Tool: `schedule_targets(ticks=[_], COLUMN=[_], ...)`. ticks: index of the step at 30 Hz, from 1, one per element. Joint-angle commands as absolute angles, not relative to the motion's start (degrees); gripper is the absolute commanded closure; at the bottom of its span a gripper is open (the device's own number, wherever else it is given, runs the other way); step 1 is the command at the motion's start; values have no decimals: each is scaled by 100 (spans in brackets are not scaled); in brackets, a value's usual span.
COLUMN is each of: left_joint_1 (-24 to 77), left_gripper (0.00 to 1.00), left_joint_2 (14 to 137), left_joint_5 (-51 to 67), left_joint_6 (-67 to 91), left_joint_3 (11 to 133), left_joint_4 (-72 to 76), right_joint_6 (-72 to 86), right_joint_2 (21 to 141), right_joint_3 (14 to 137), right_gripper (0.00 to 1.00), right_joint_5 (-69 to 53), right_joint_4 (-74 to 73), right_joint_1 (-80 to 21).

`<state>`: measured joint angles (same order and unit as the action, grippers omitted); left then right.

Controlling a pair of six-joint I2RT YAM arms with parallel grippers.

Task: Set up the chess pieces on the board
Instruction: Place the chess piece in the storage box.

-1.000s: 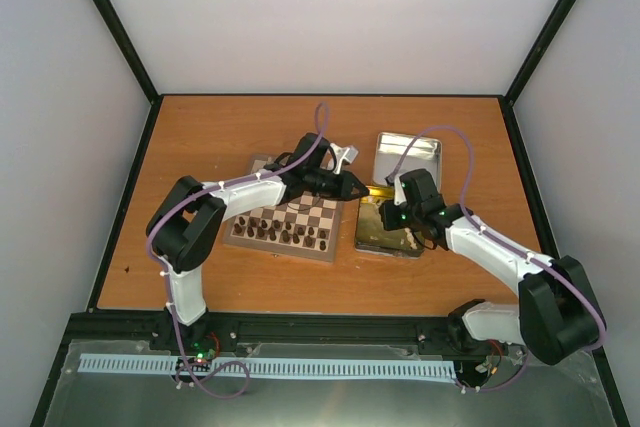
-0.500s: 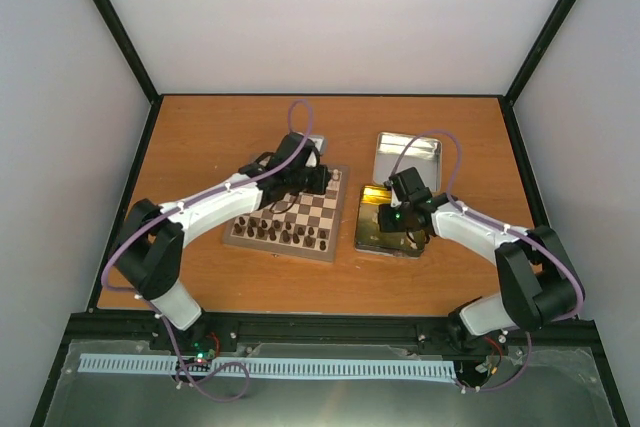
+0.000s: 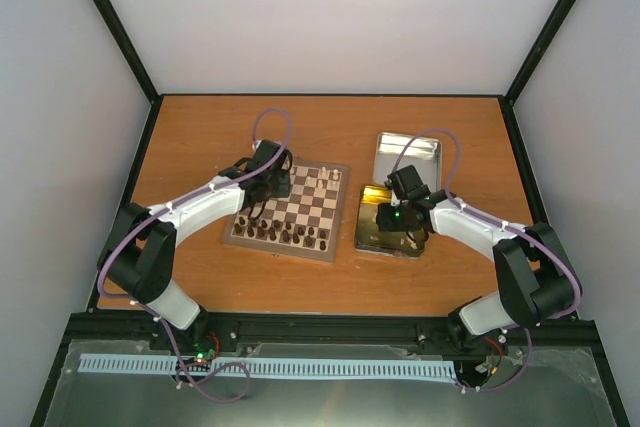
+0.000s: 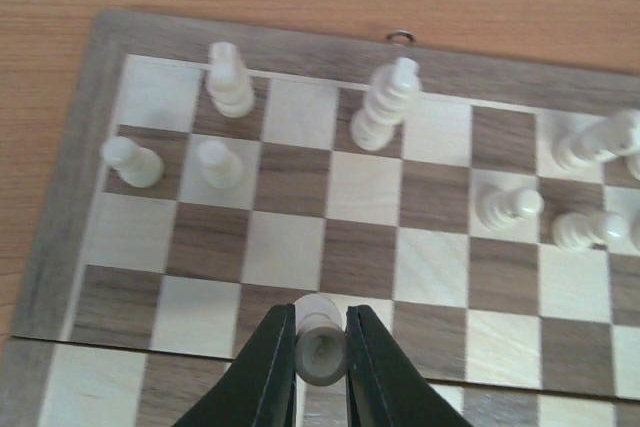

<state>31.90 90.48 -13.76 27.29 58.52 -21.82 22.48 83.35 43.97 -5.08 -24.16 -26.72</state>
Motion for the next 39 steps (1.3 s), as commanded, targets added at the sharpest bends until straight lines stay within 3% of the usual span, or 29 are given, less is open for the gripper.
schedule_targets(ticks=[1,16,39], left_joint_1=[3050,2233,1669], left_gripper=[96,95,91], left_joint_2=[9107,9102,10898], left_joint_5=[-1675,-1718,-1118], left_joint_6=[2696,2737,2311], left_joint_3=[5934,6688,7831], left_joint_4=[-2118,-2186,-2444], right_joint_6=[2319,2576,2729], right_joint_2=[8213,8215,8163], right_joint_3=[4581,4526,4270], right_gripper=[53,46,46], right_joint_5=[-282,-165,-325], right_joint_4=[-2551,-2518,-2292], right_joint_1=[-2698,-2698,-2696])
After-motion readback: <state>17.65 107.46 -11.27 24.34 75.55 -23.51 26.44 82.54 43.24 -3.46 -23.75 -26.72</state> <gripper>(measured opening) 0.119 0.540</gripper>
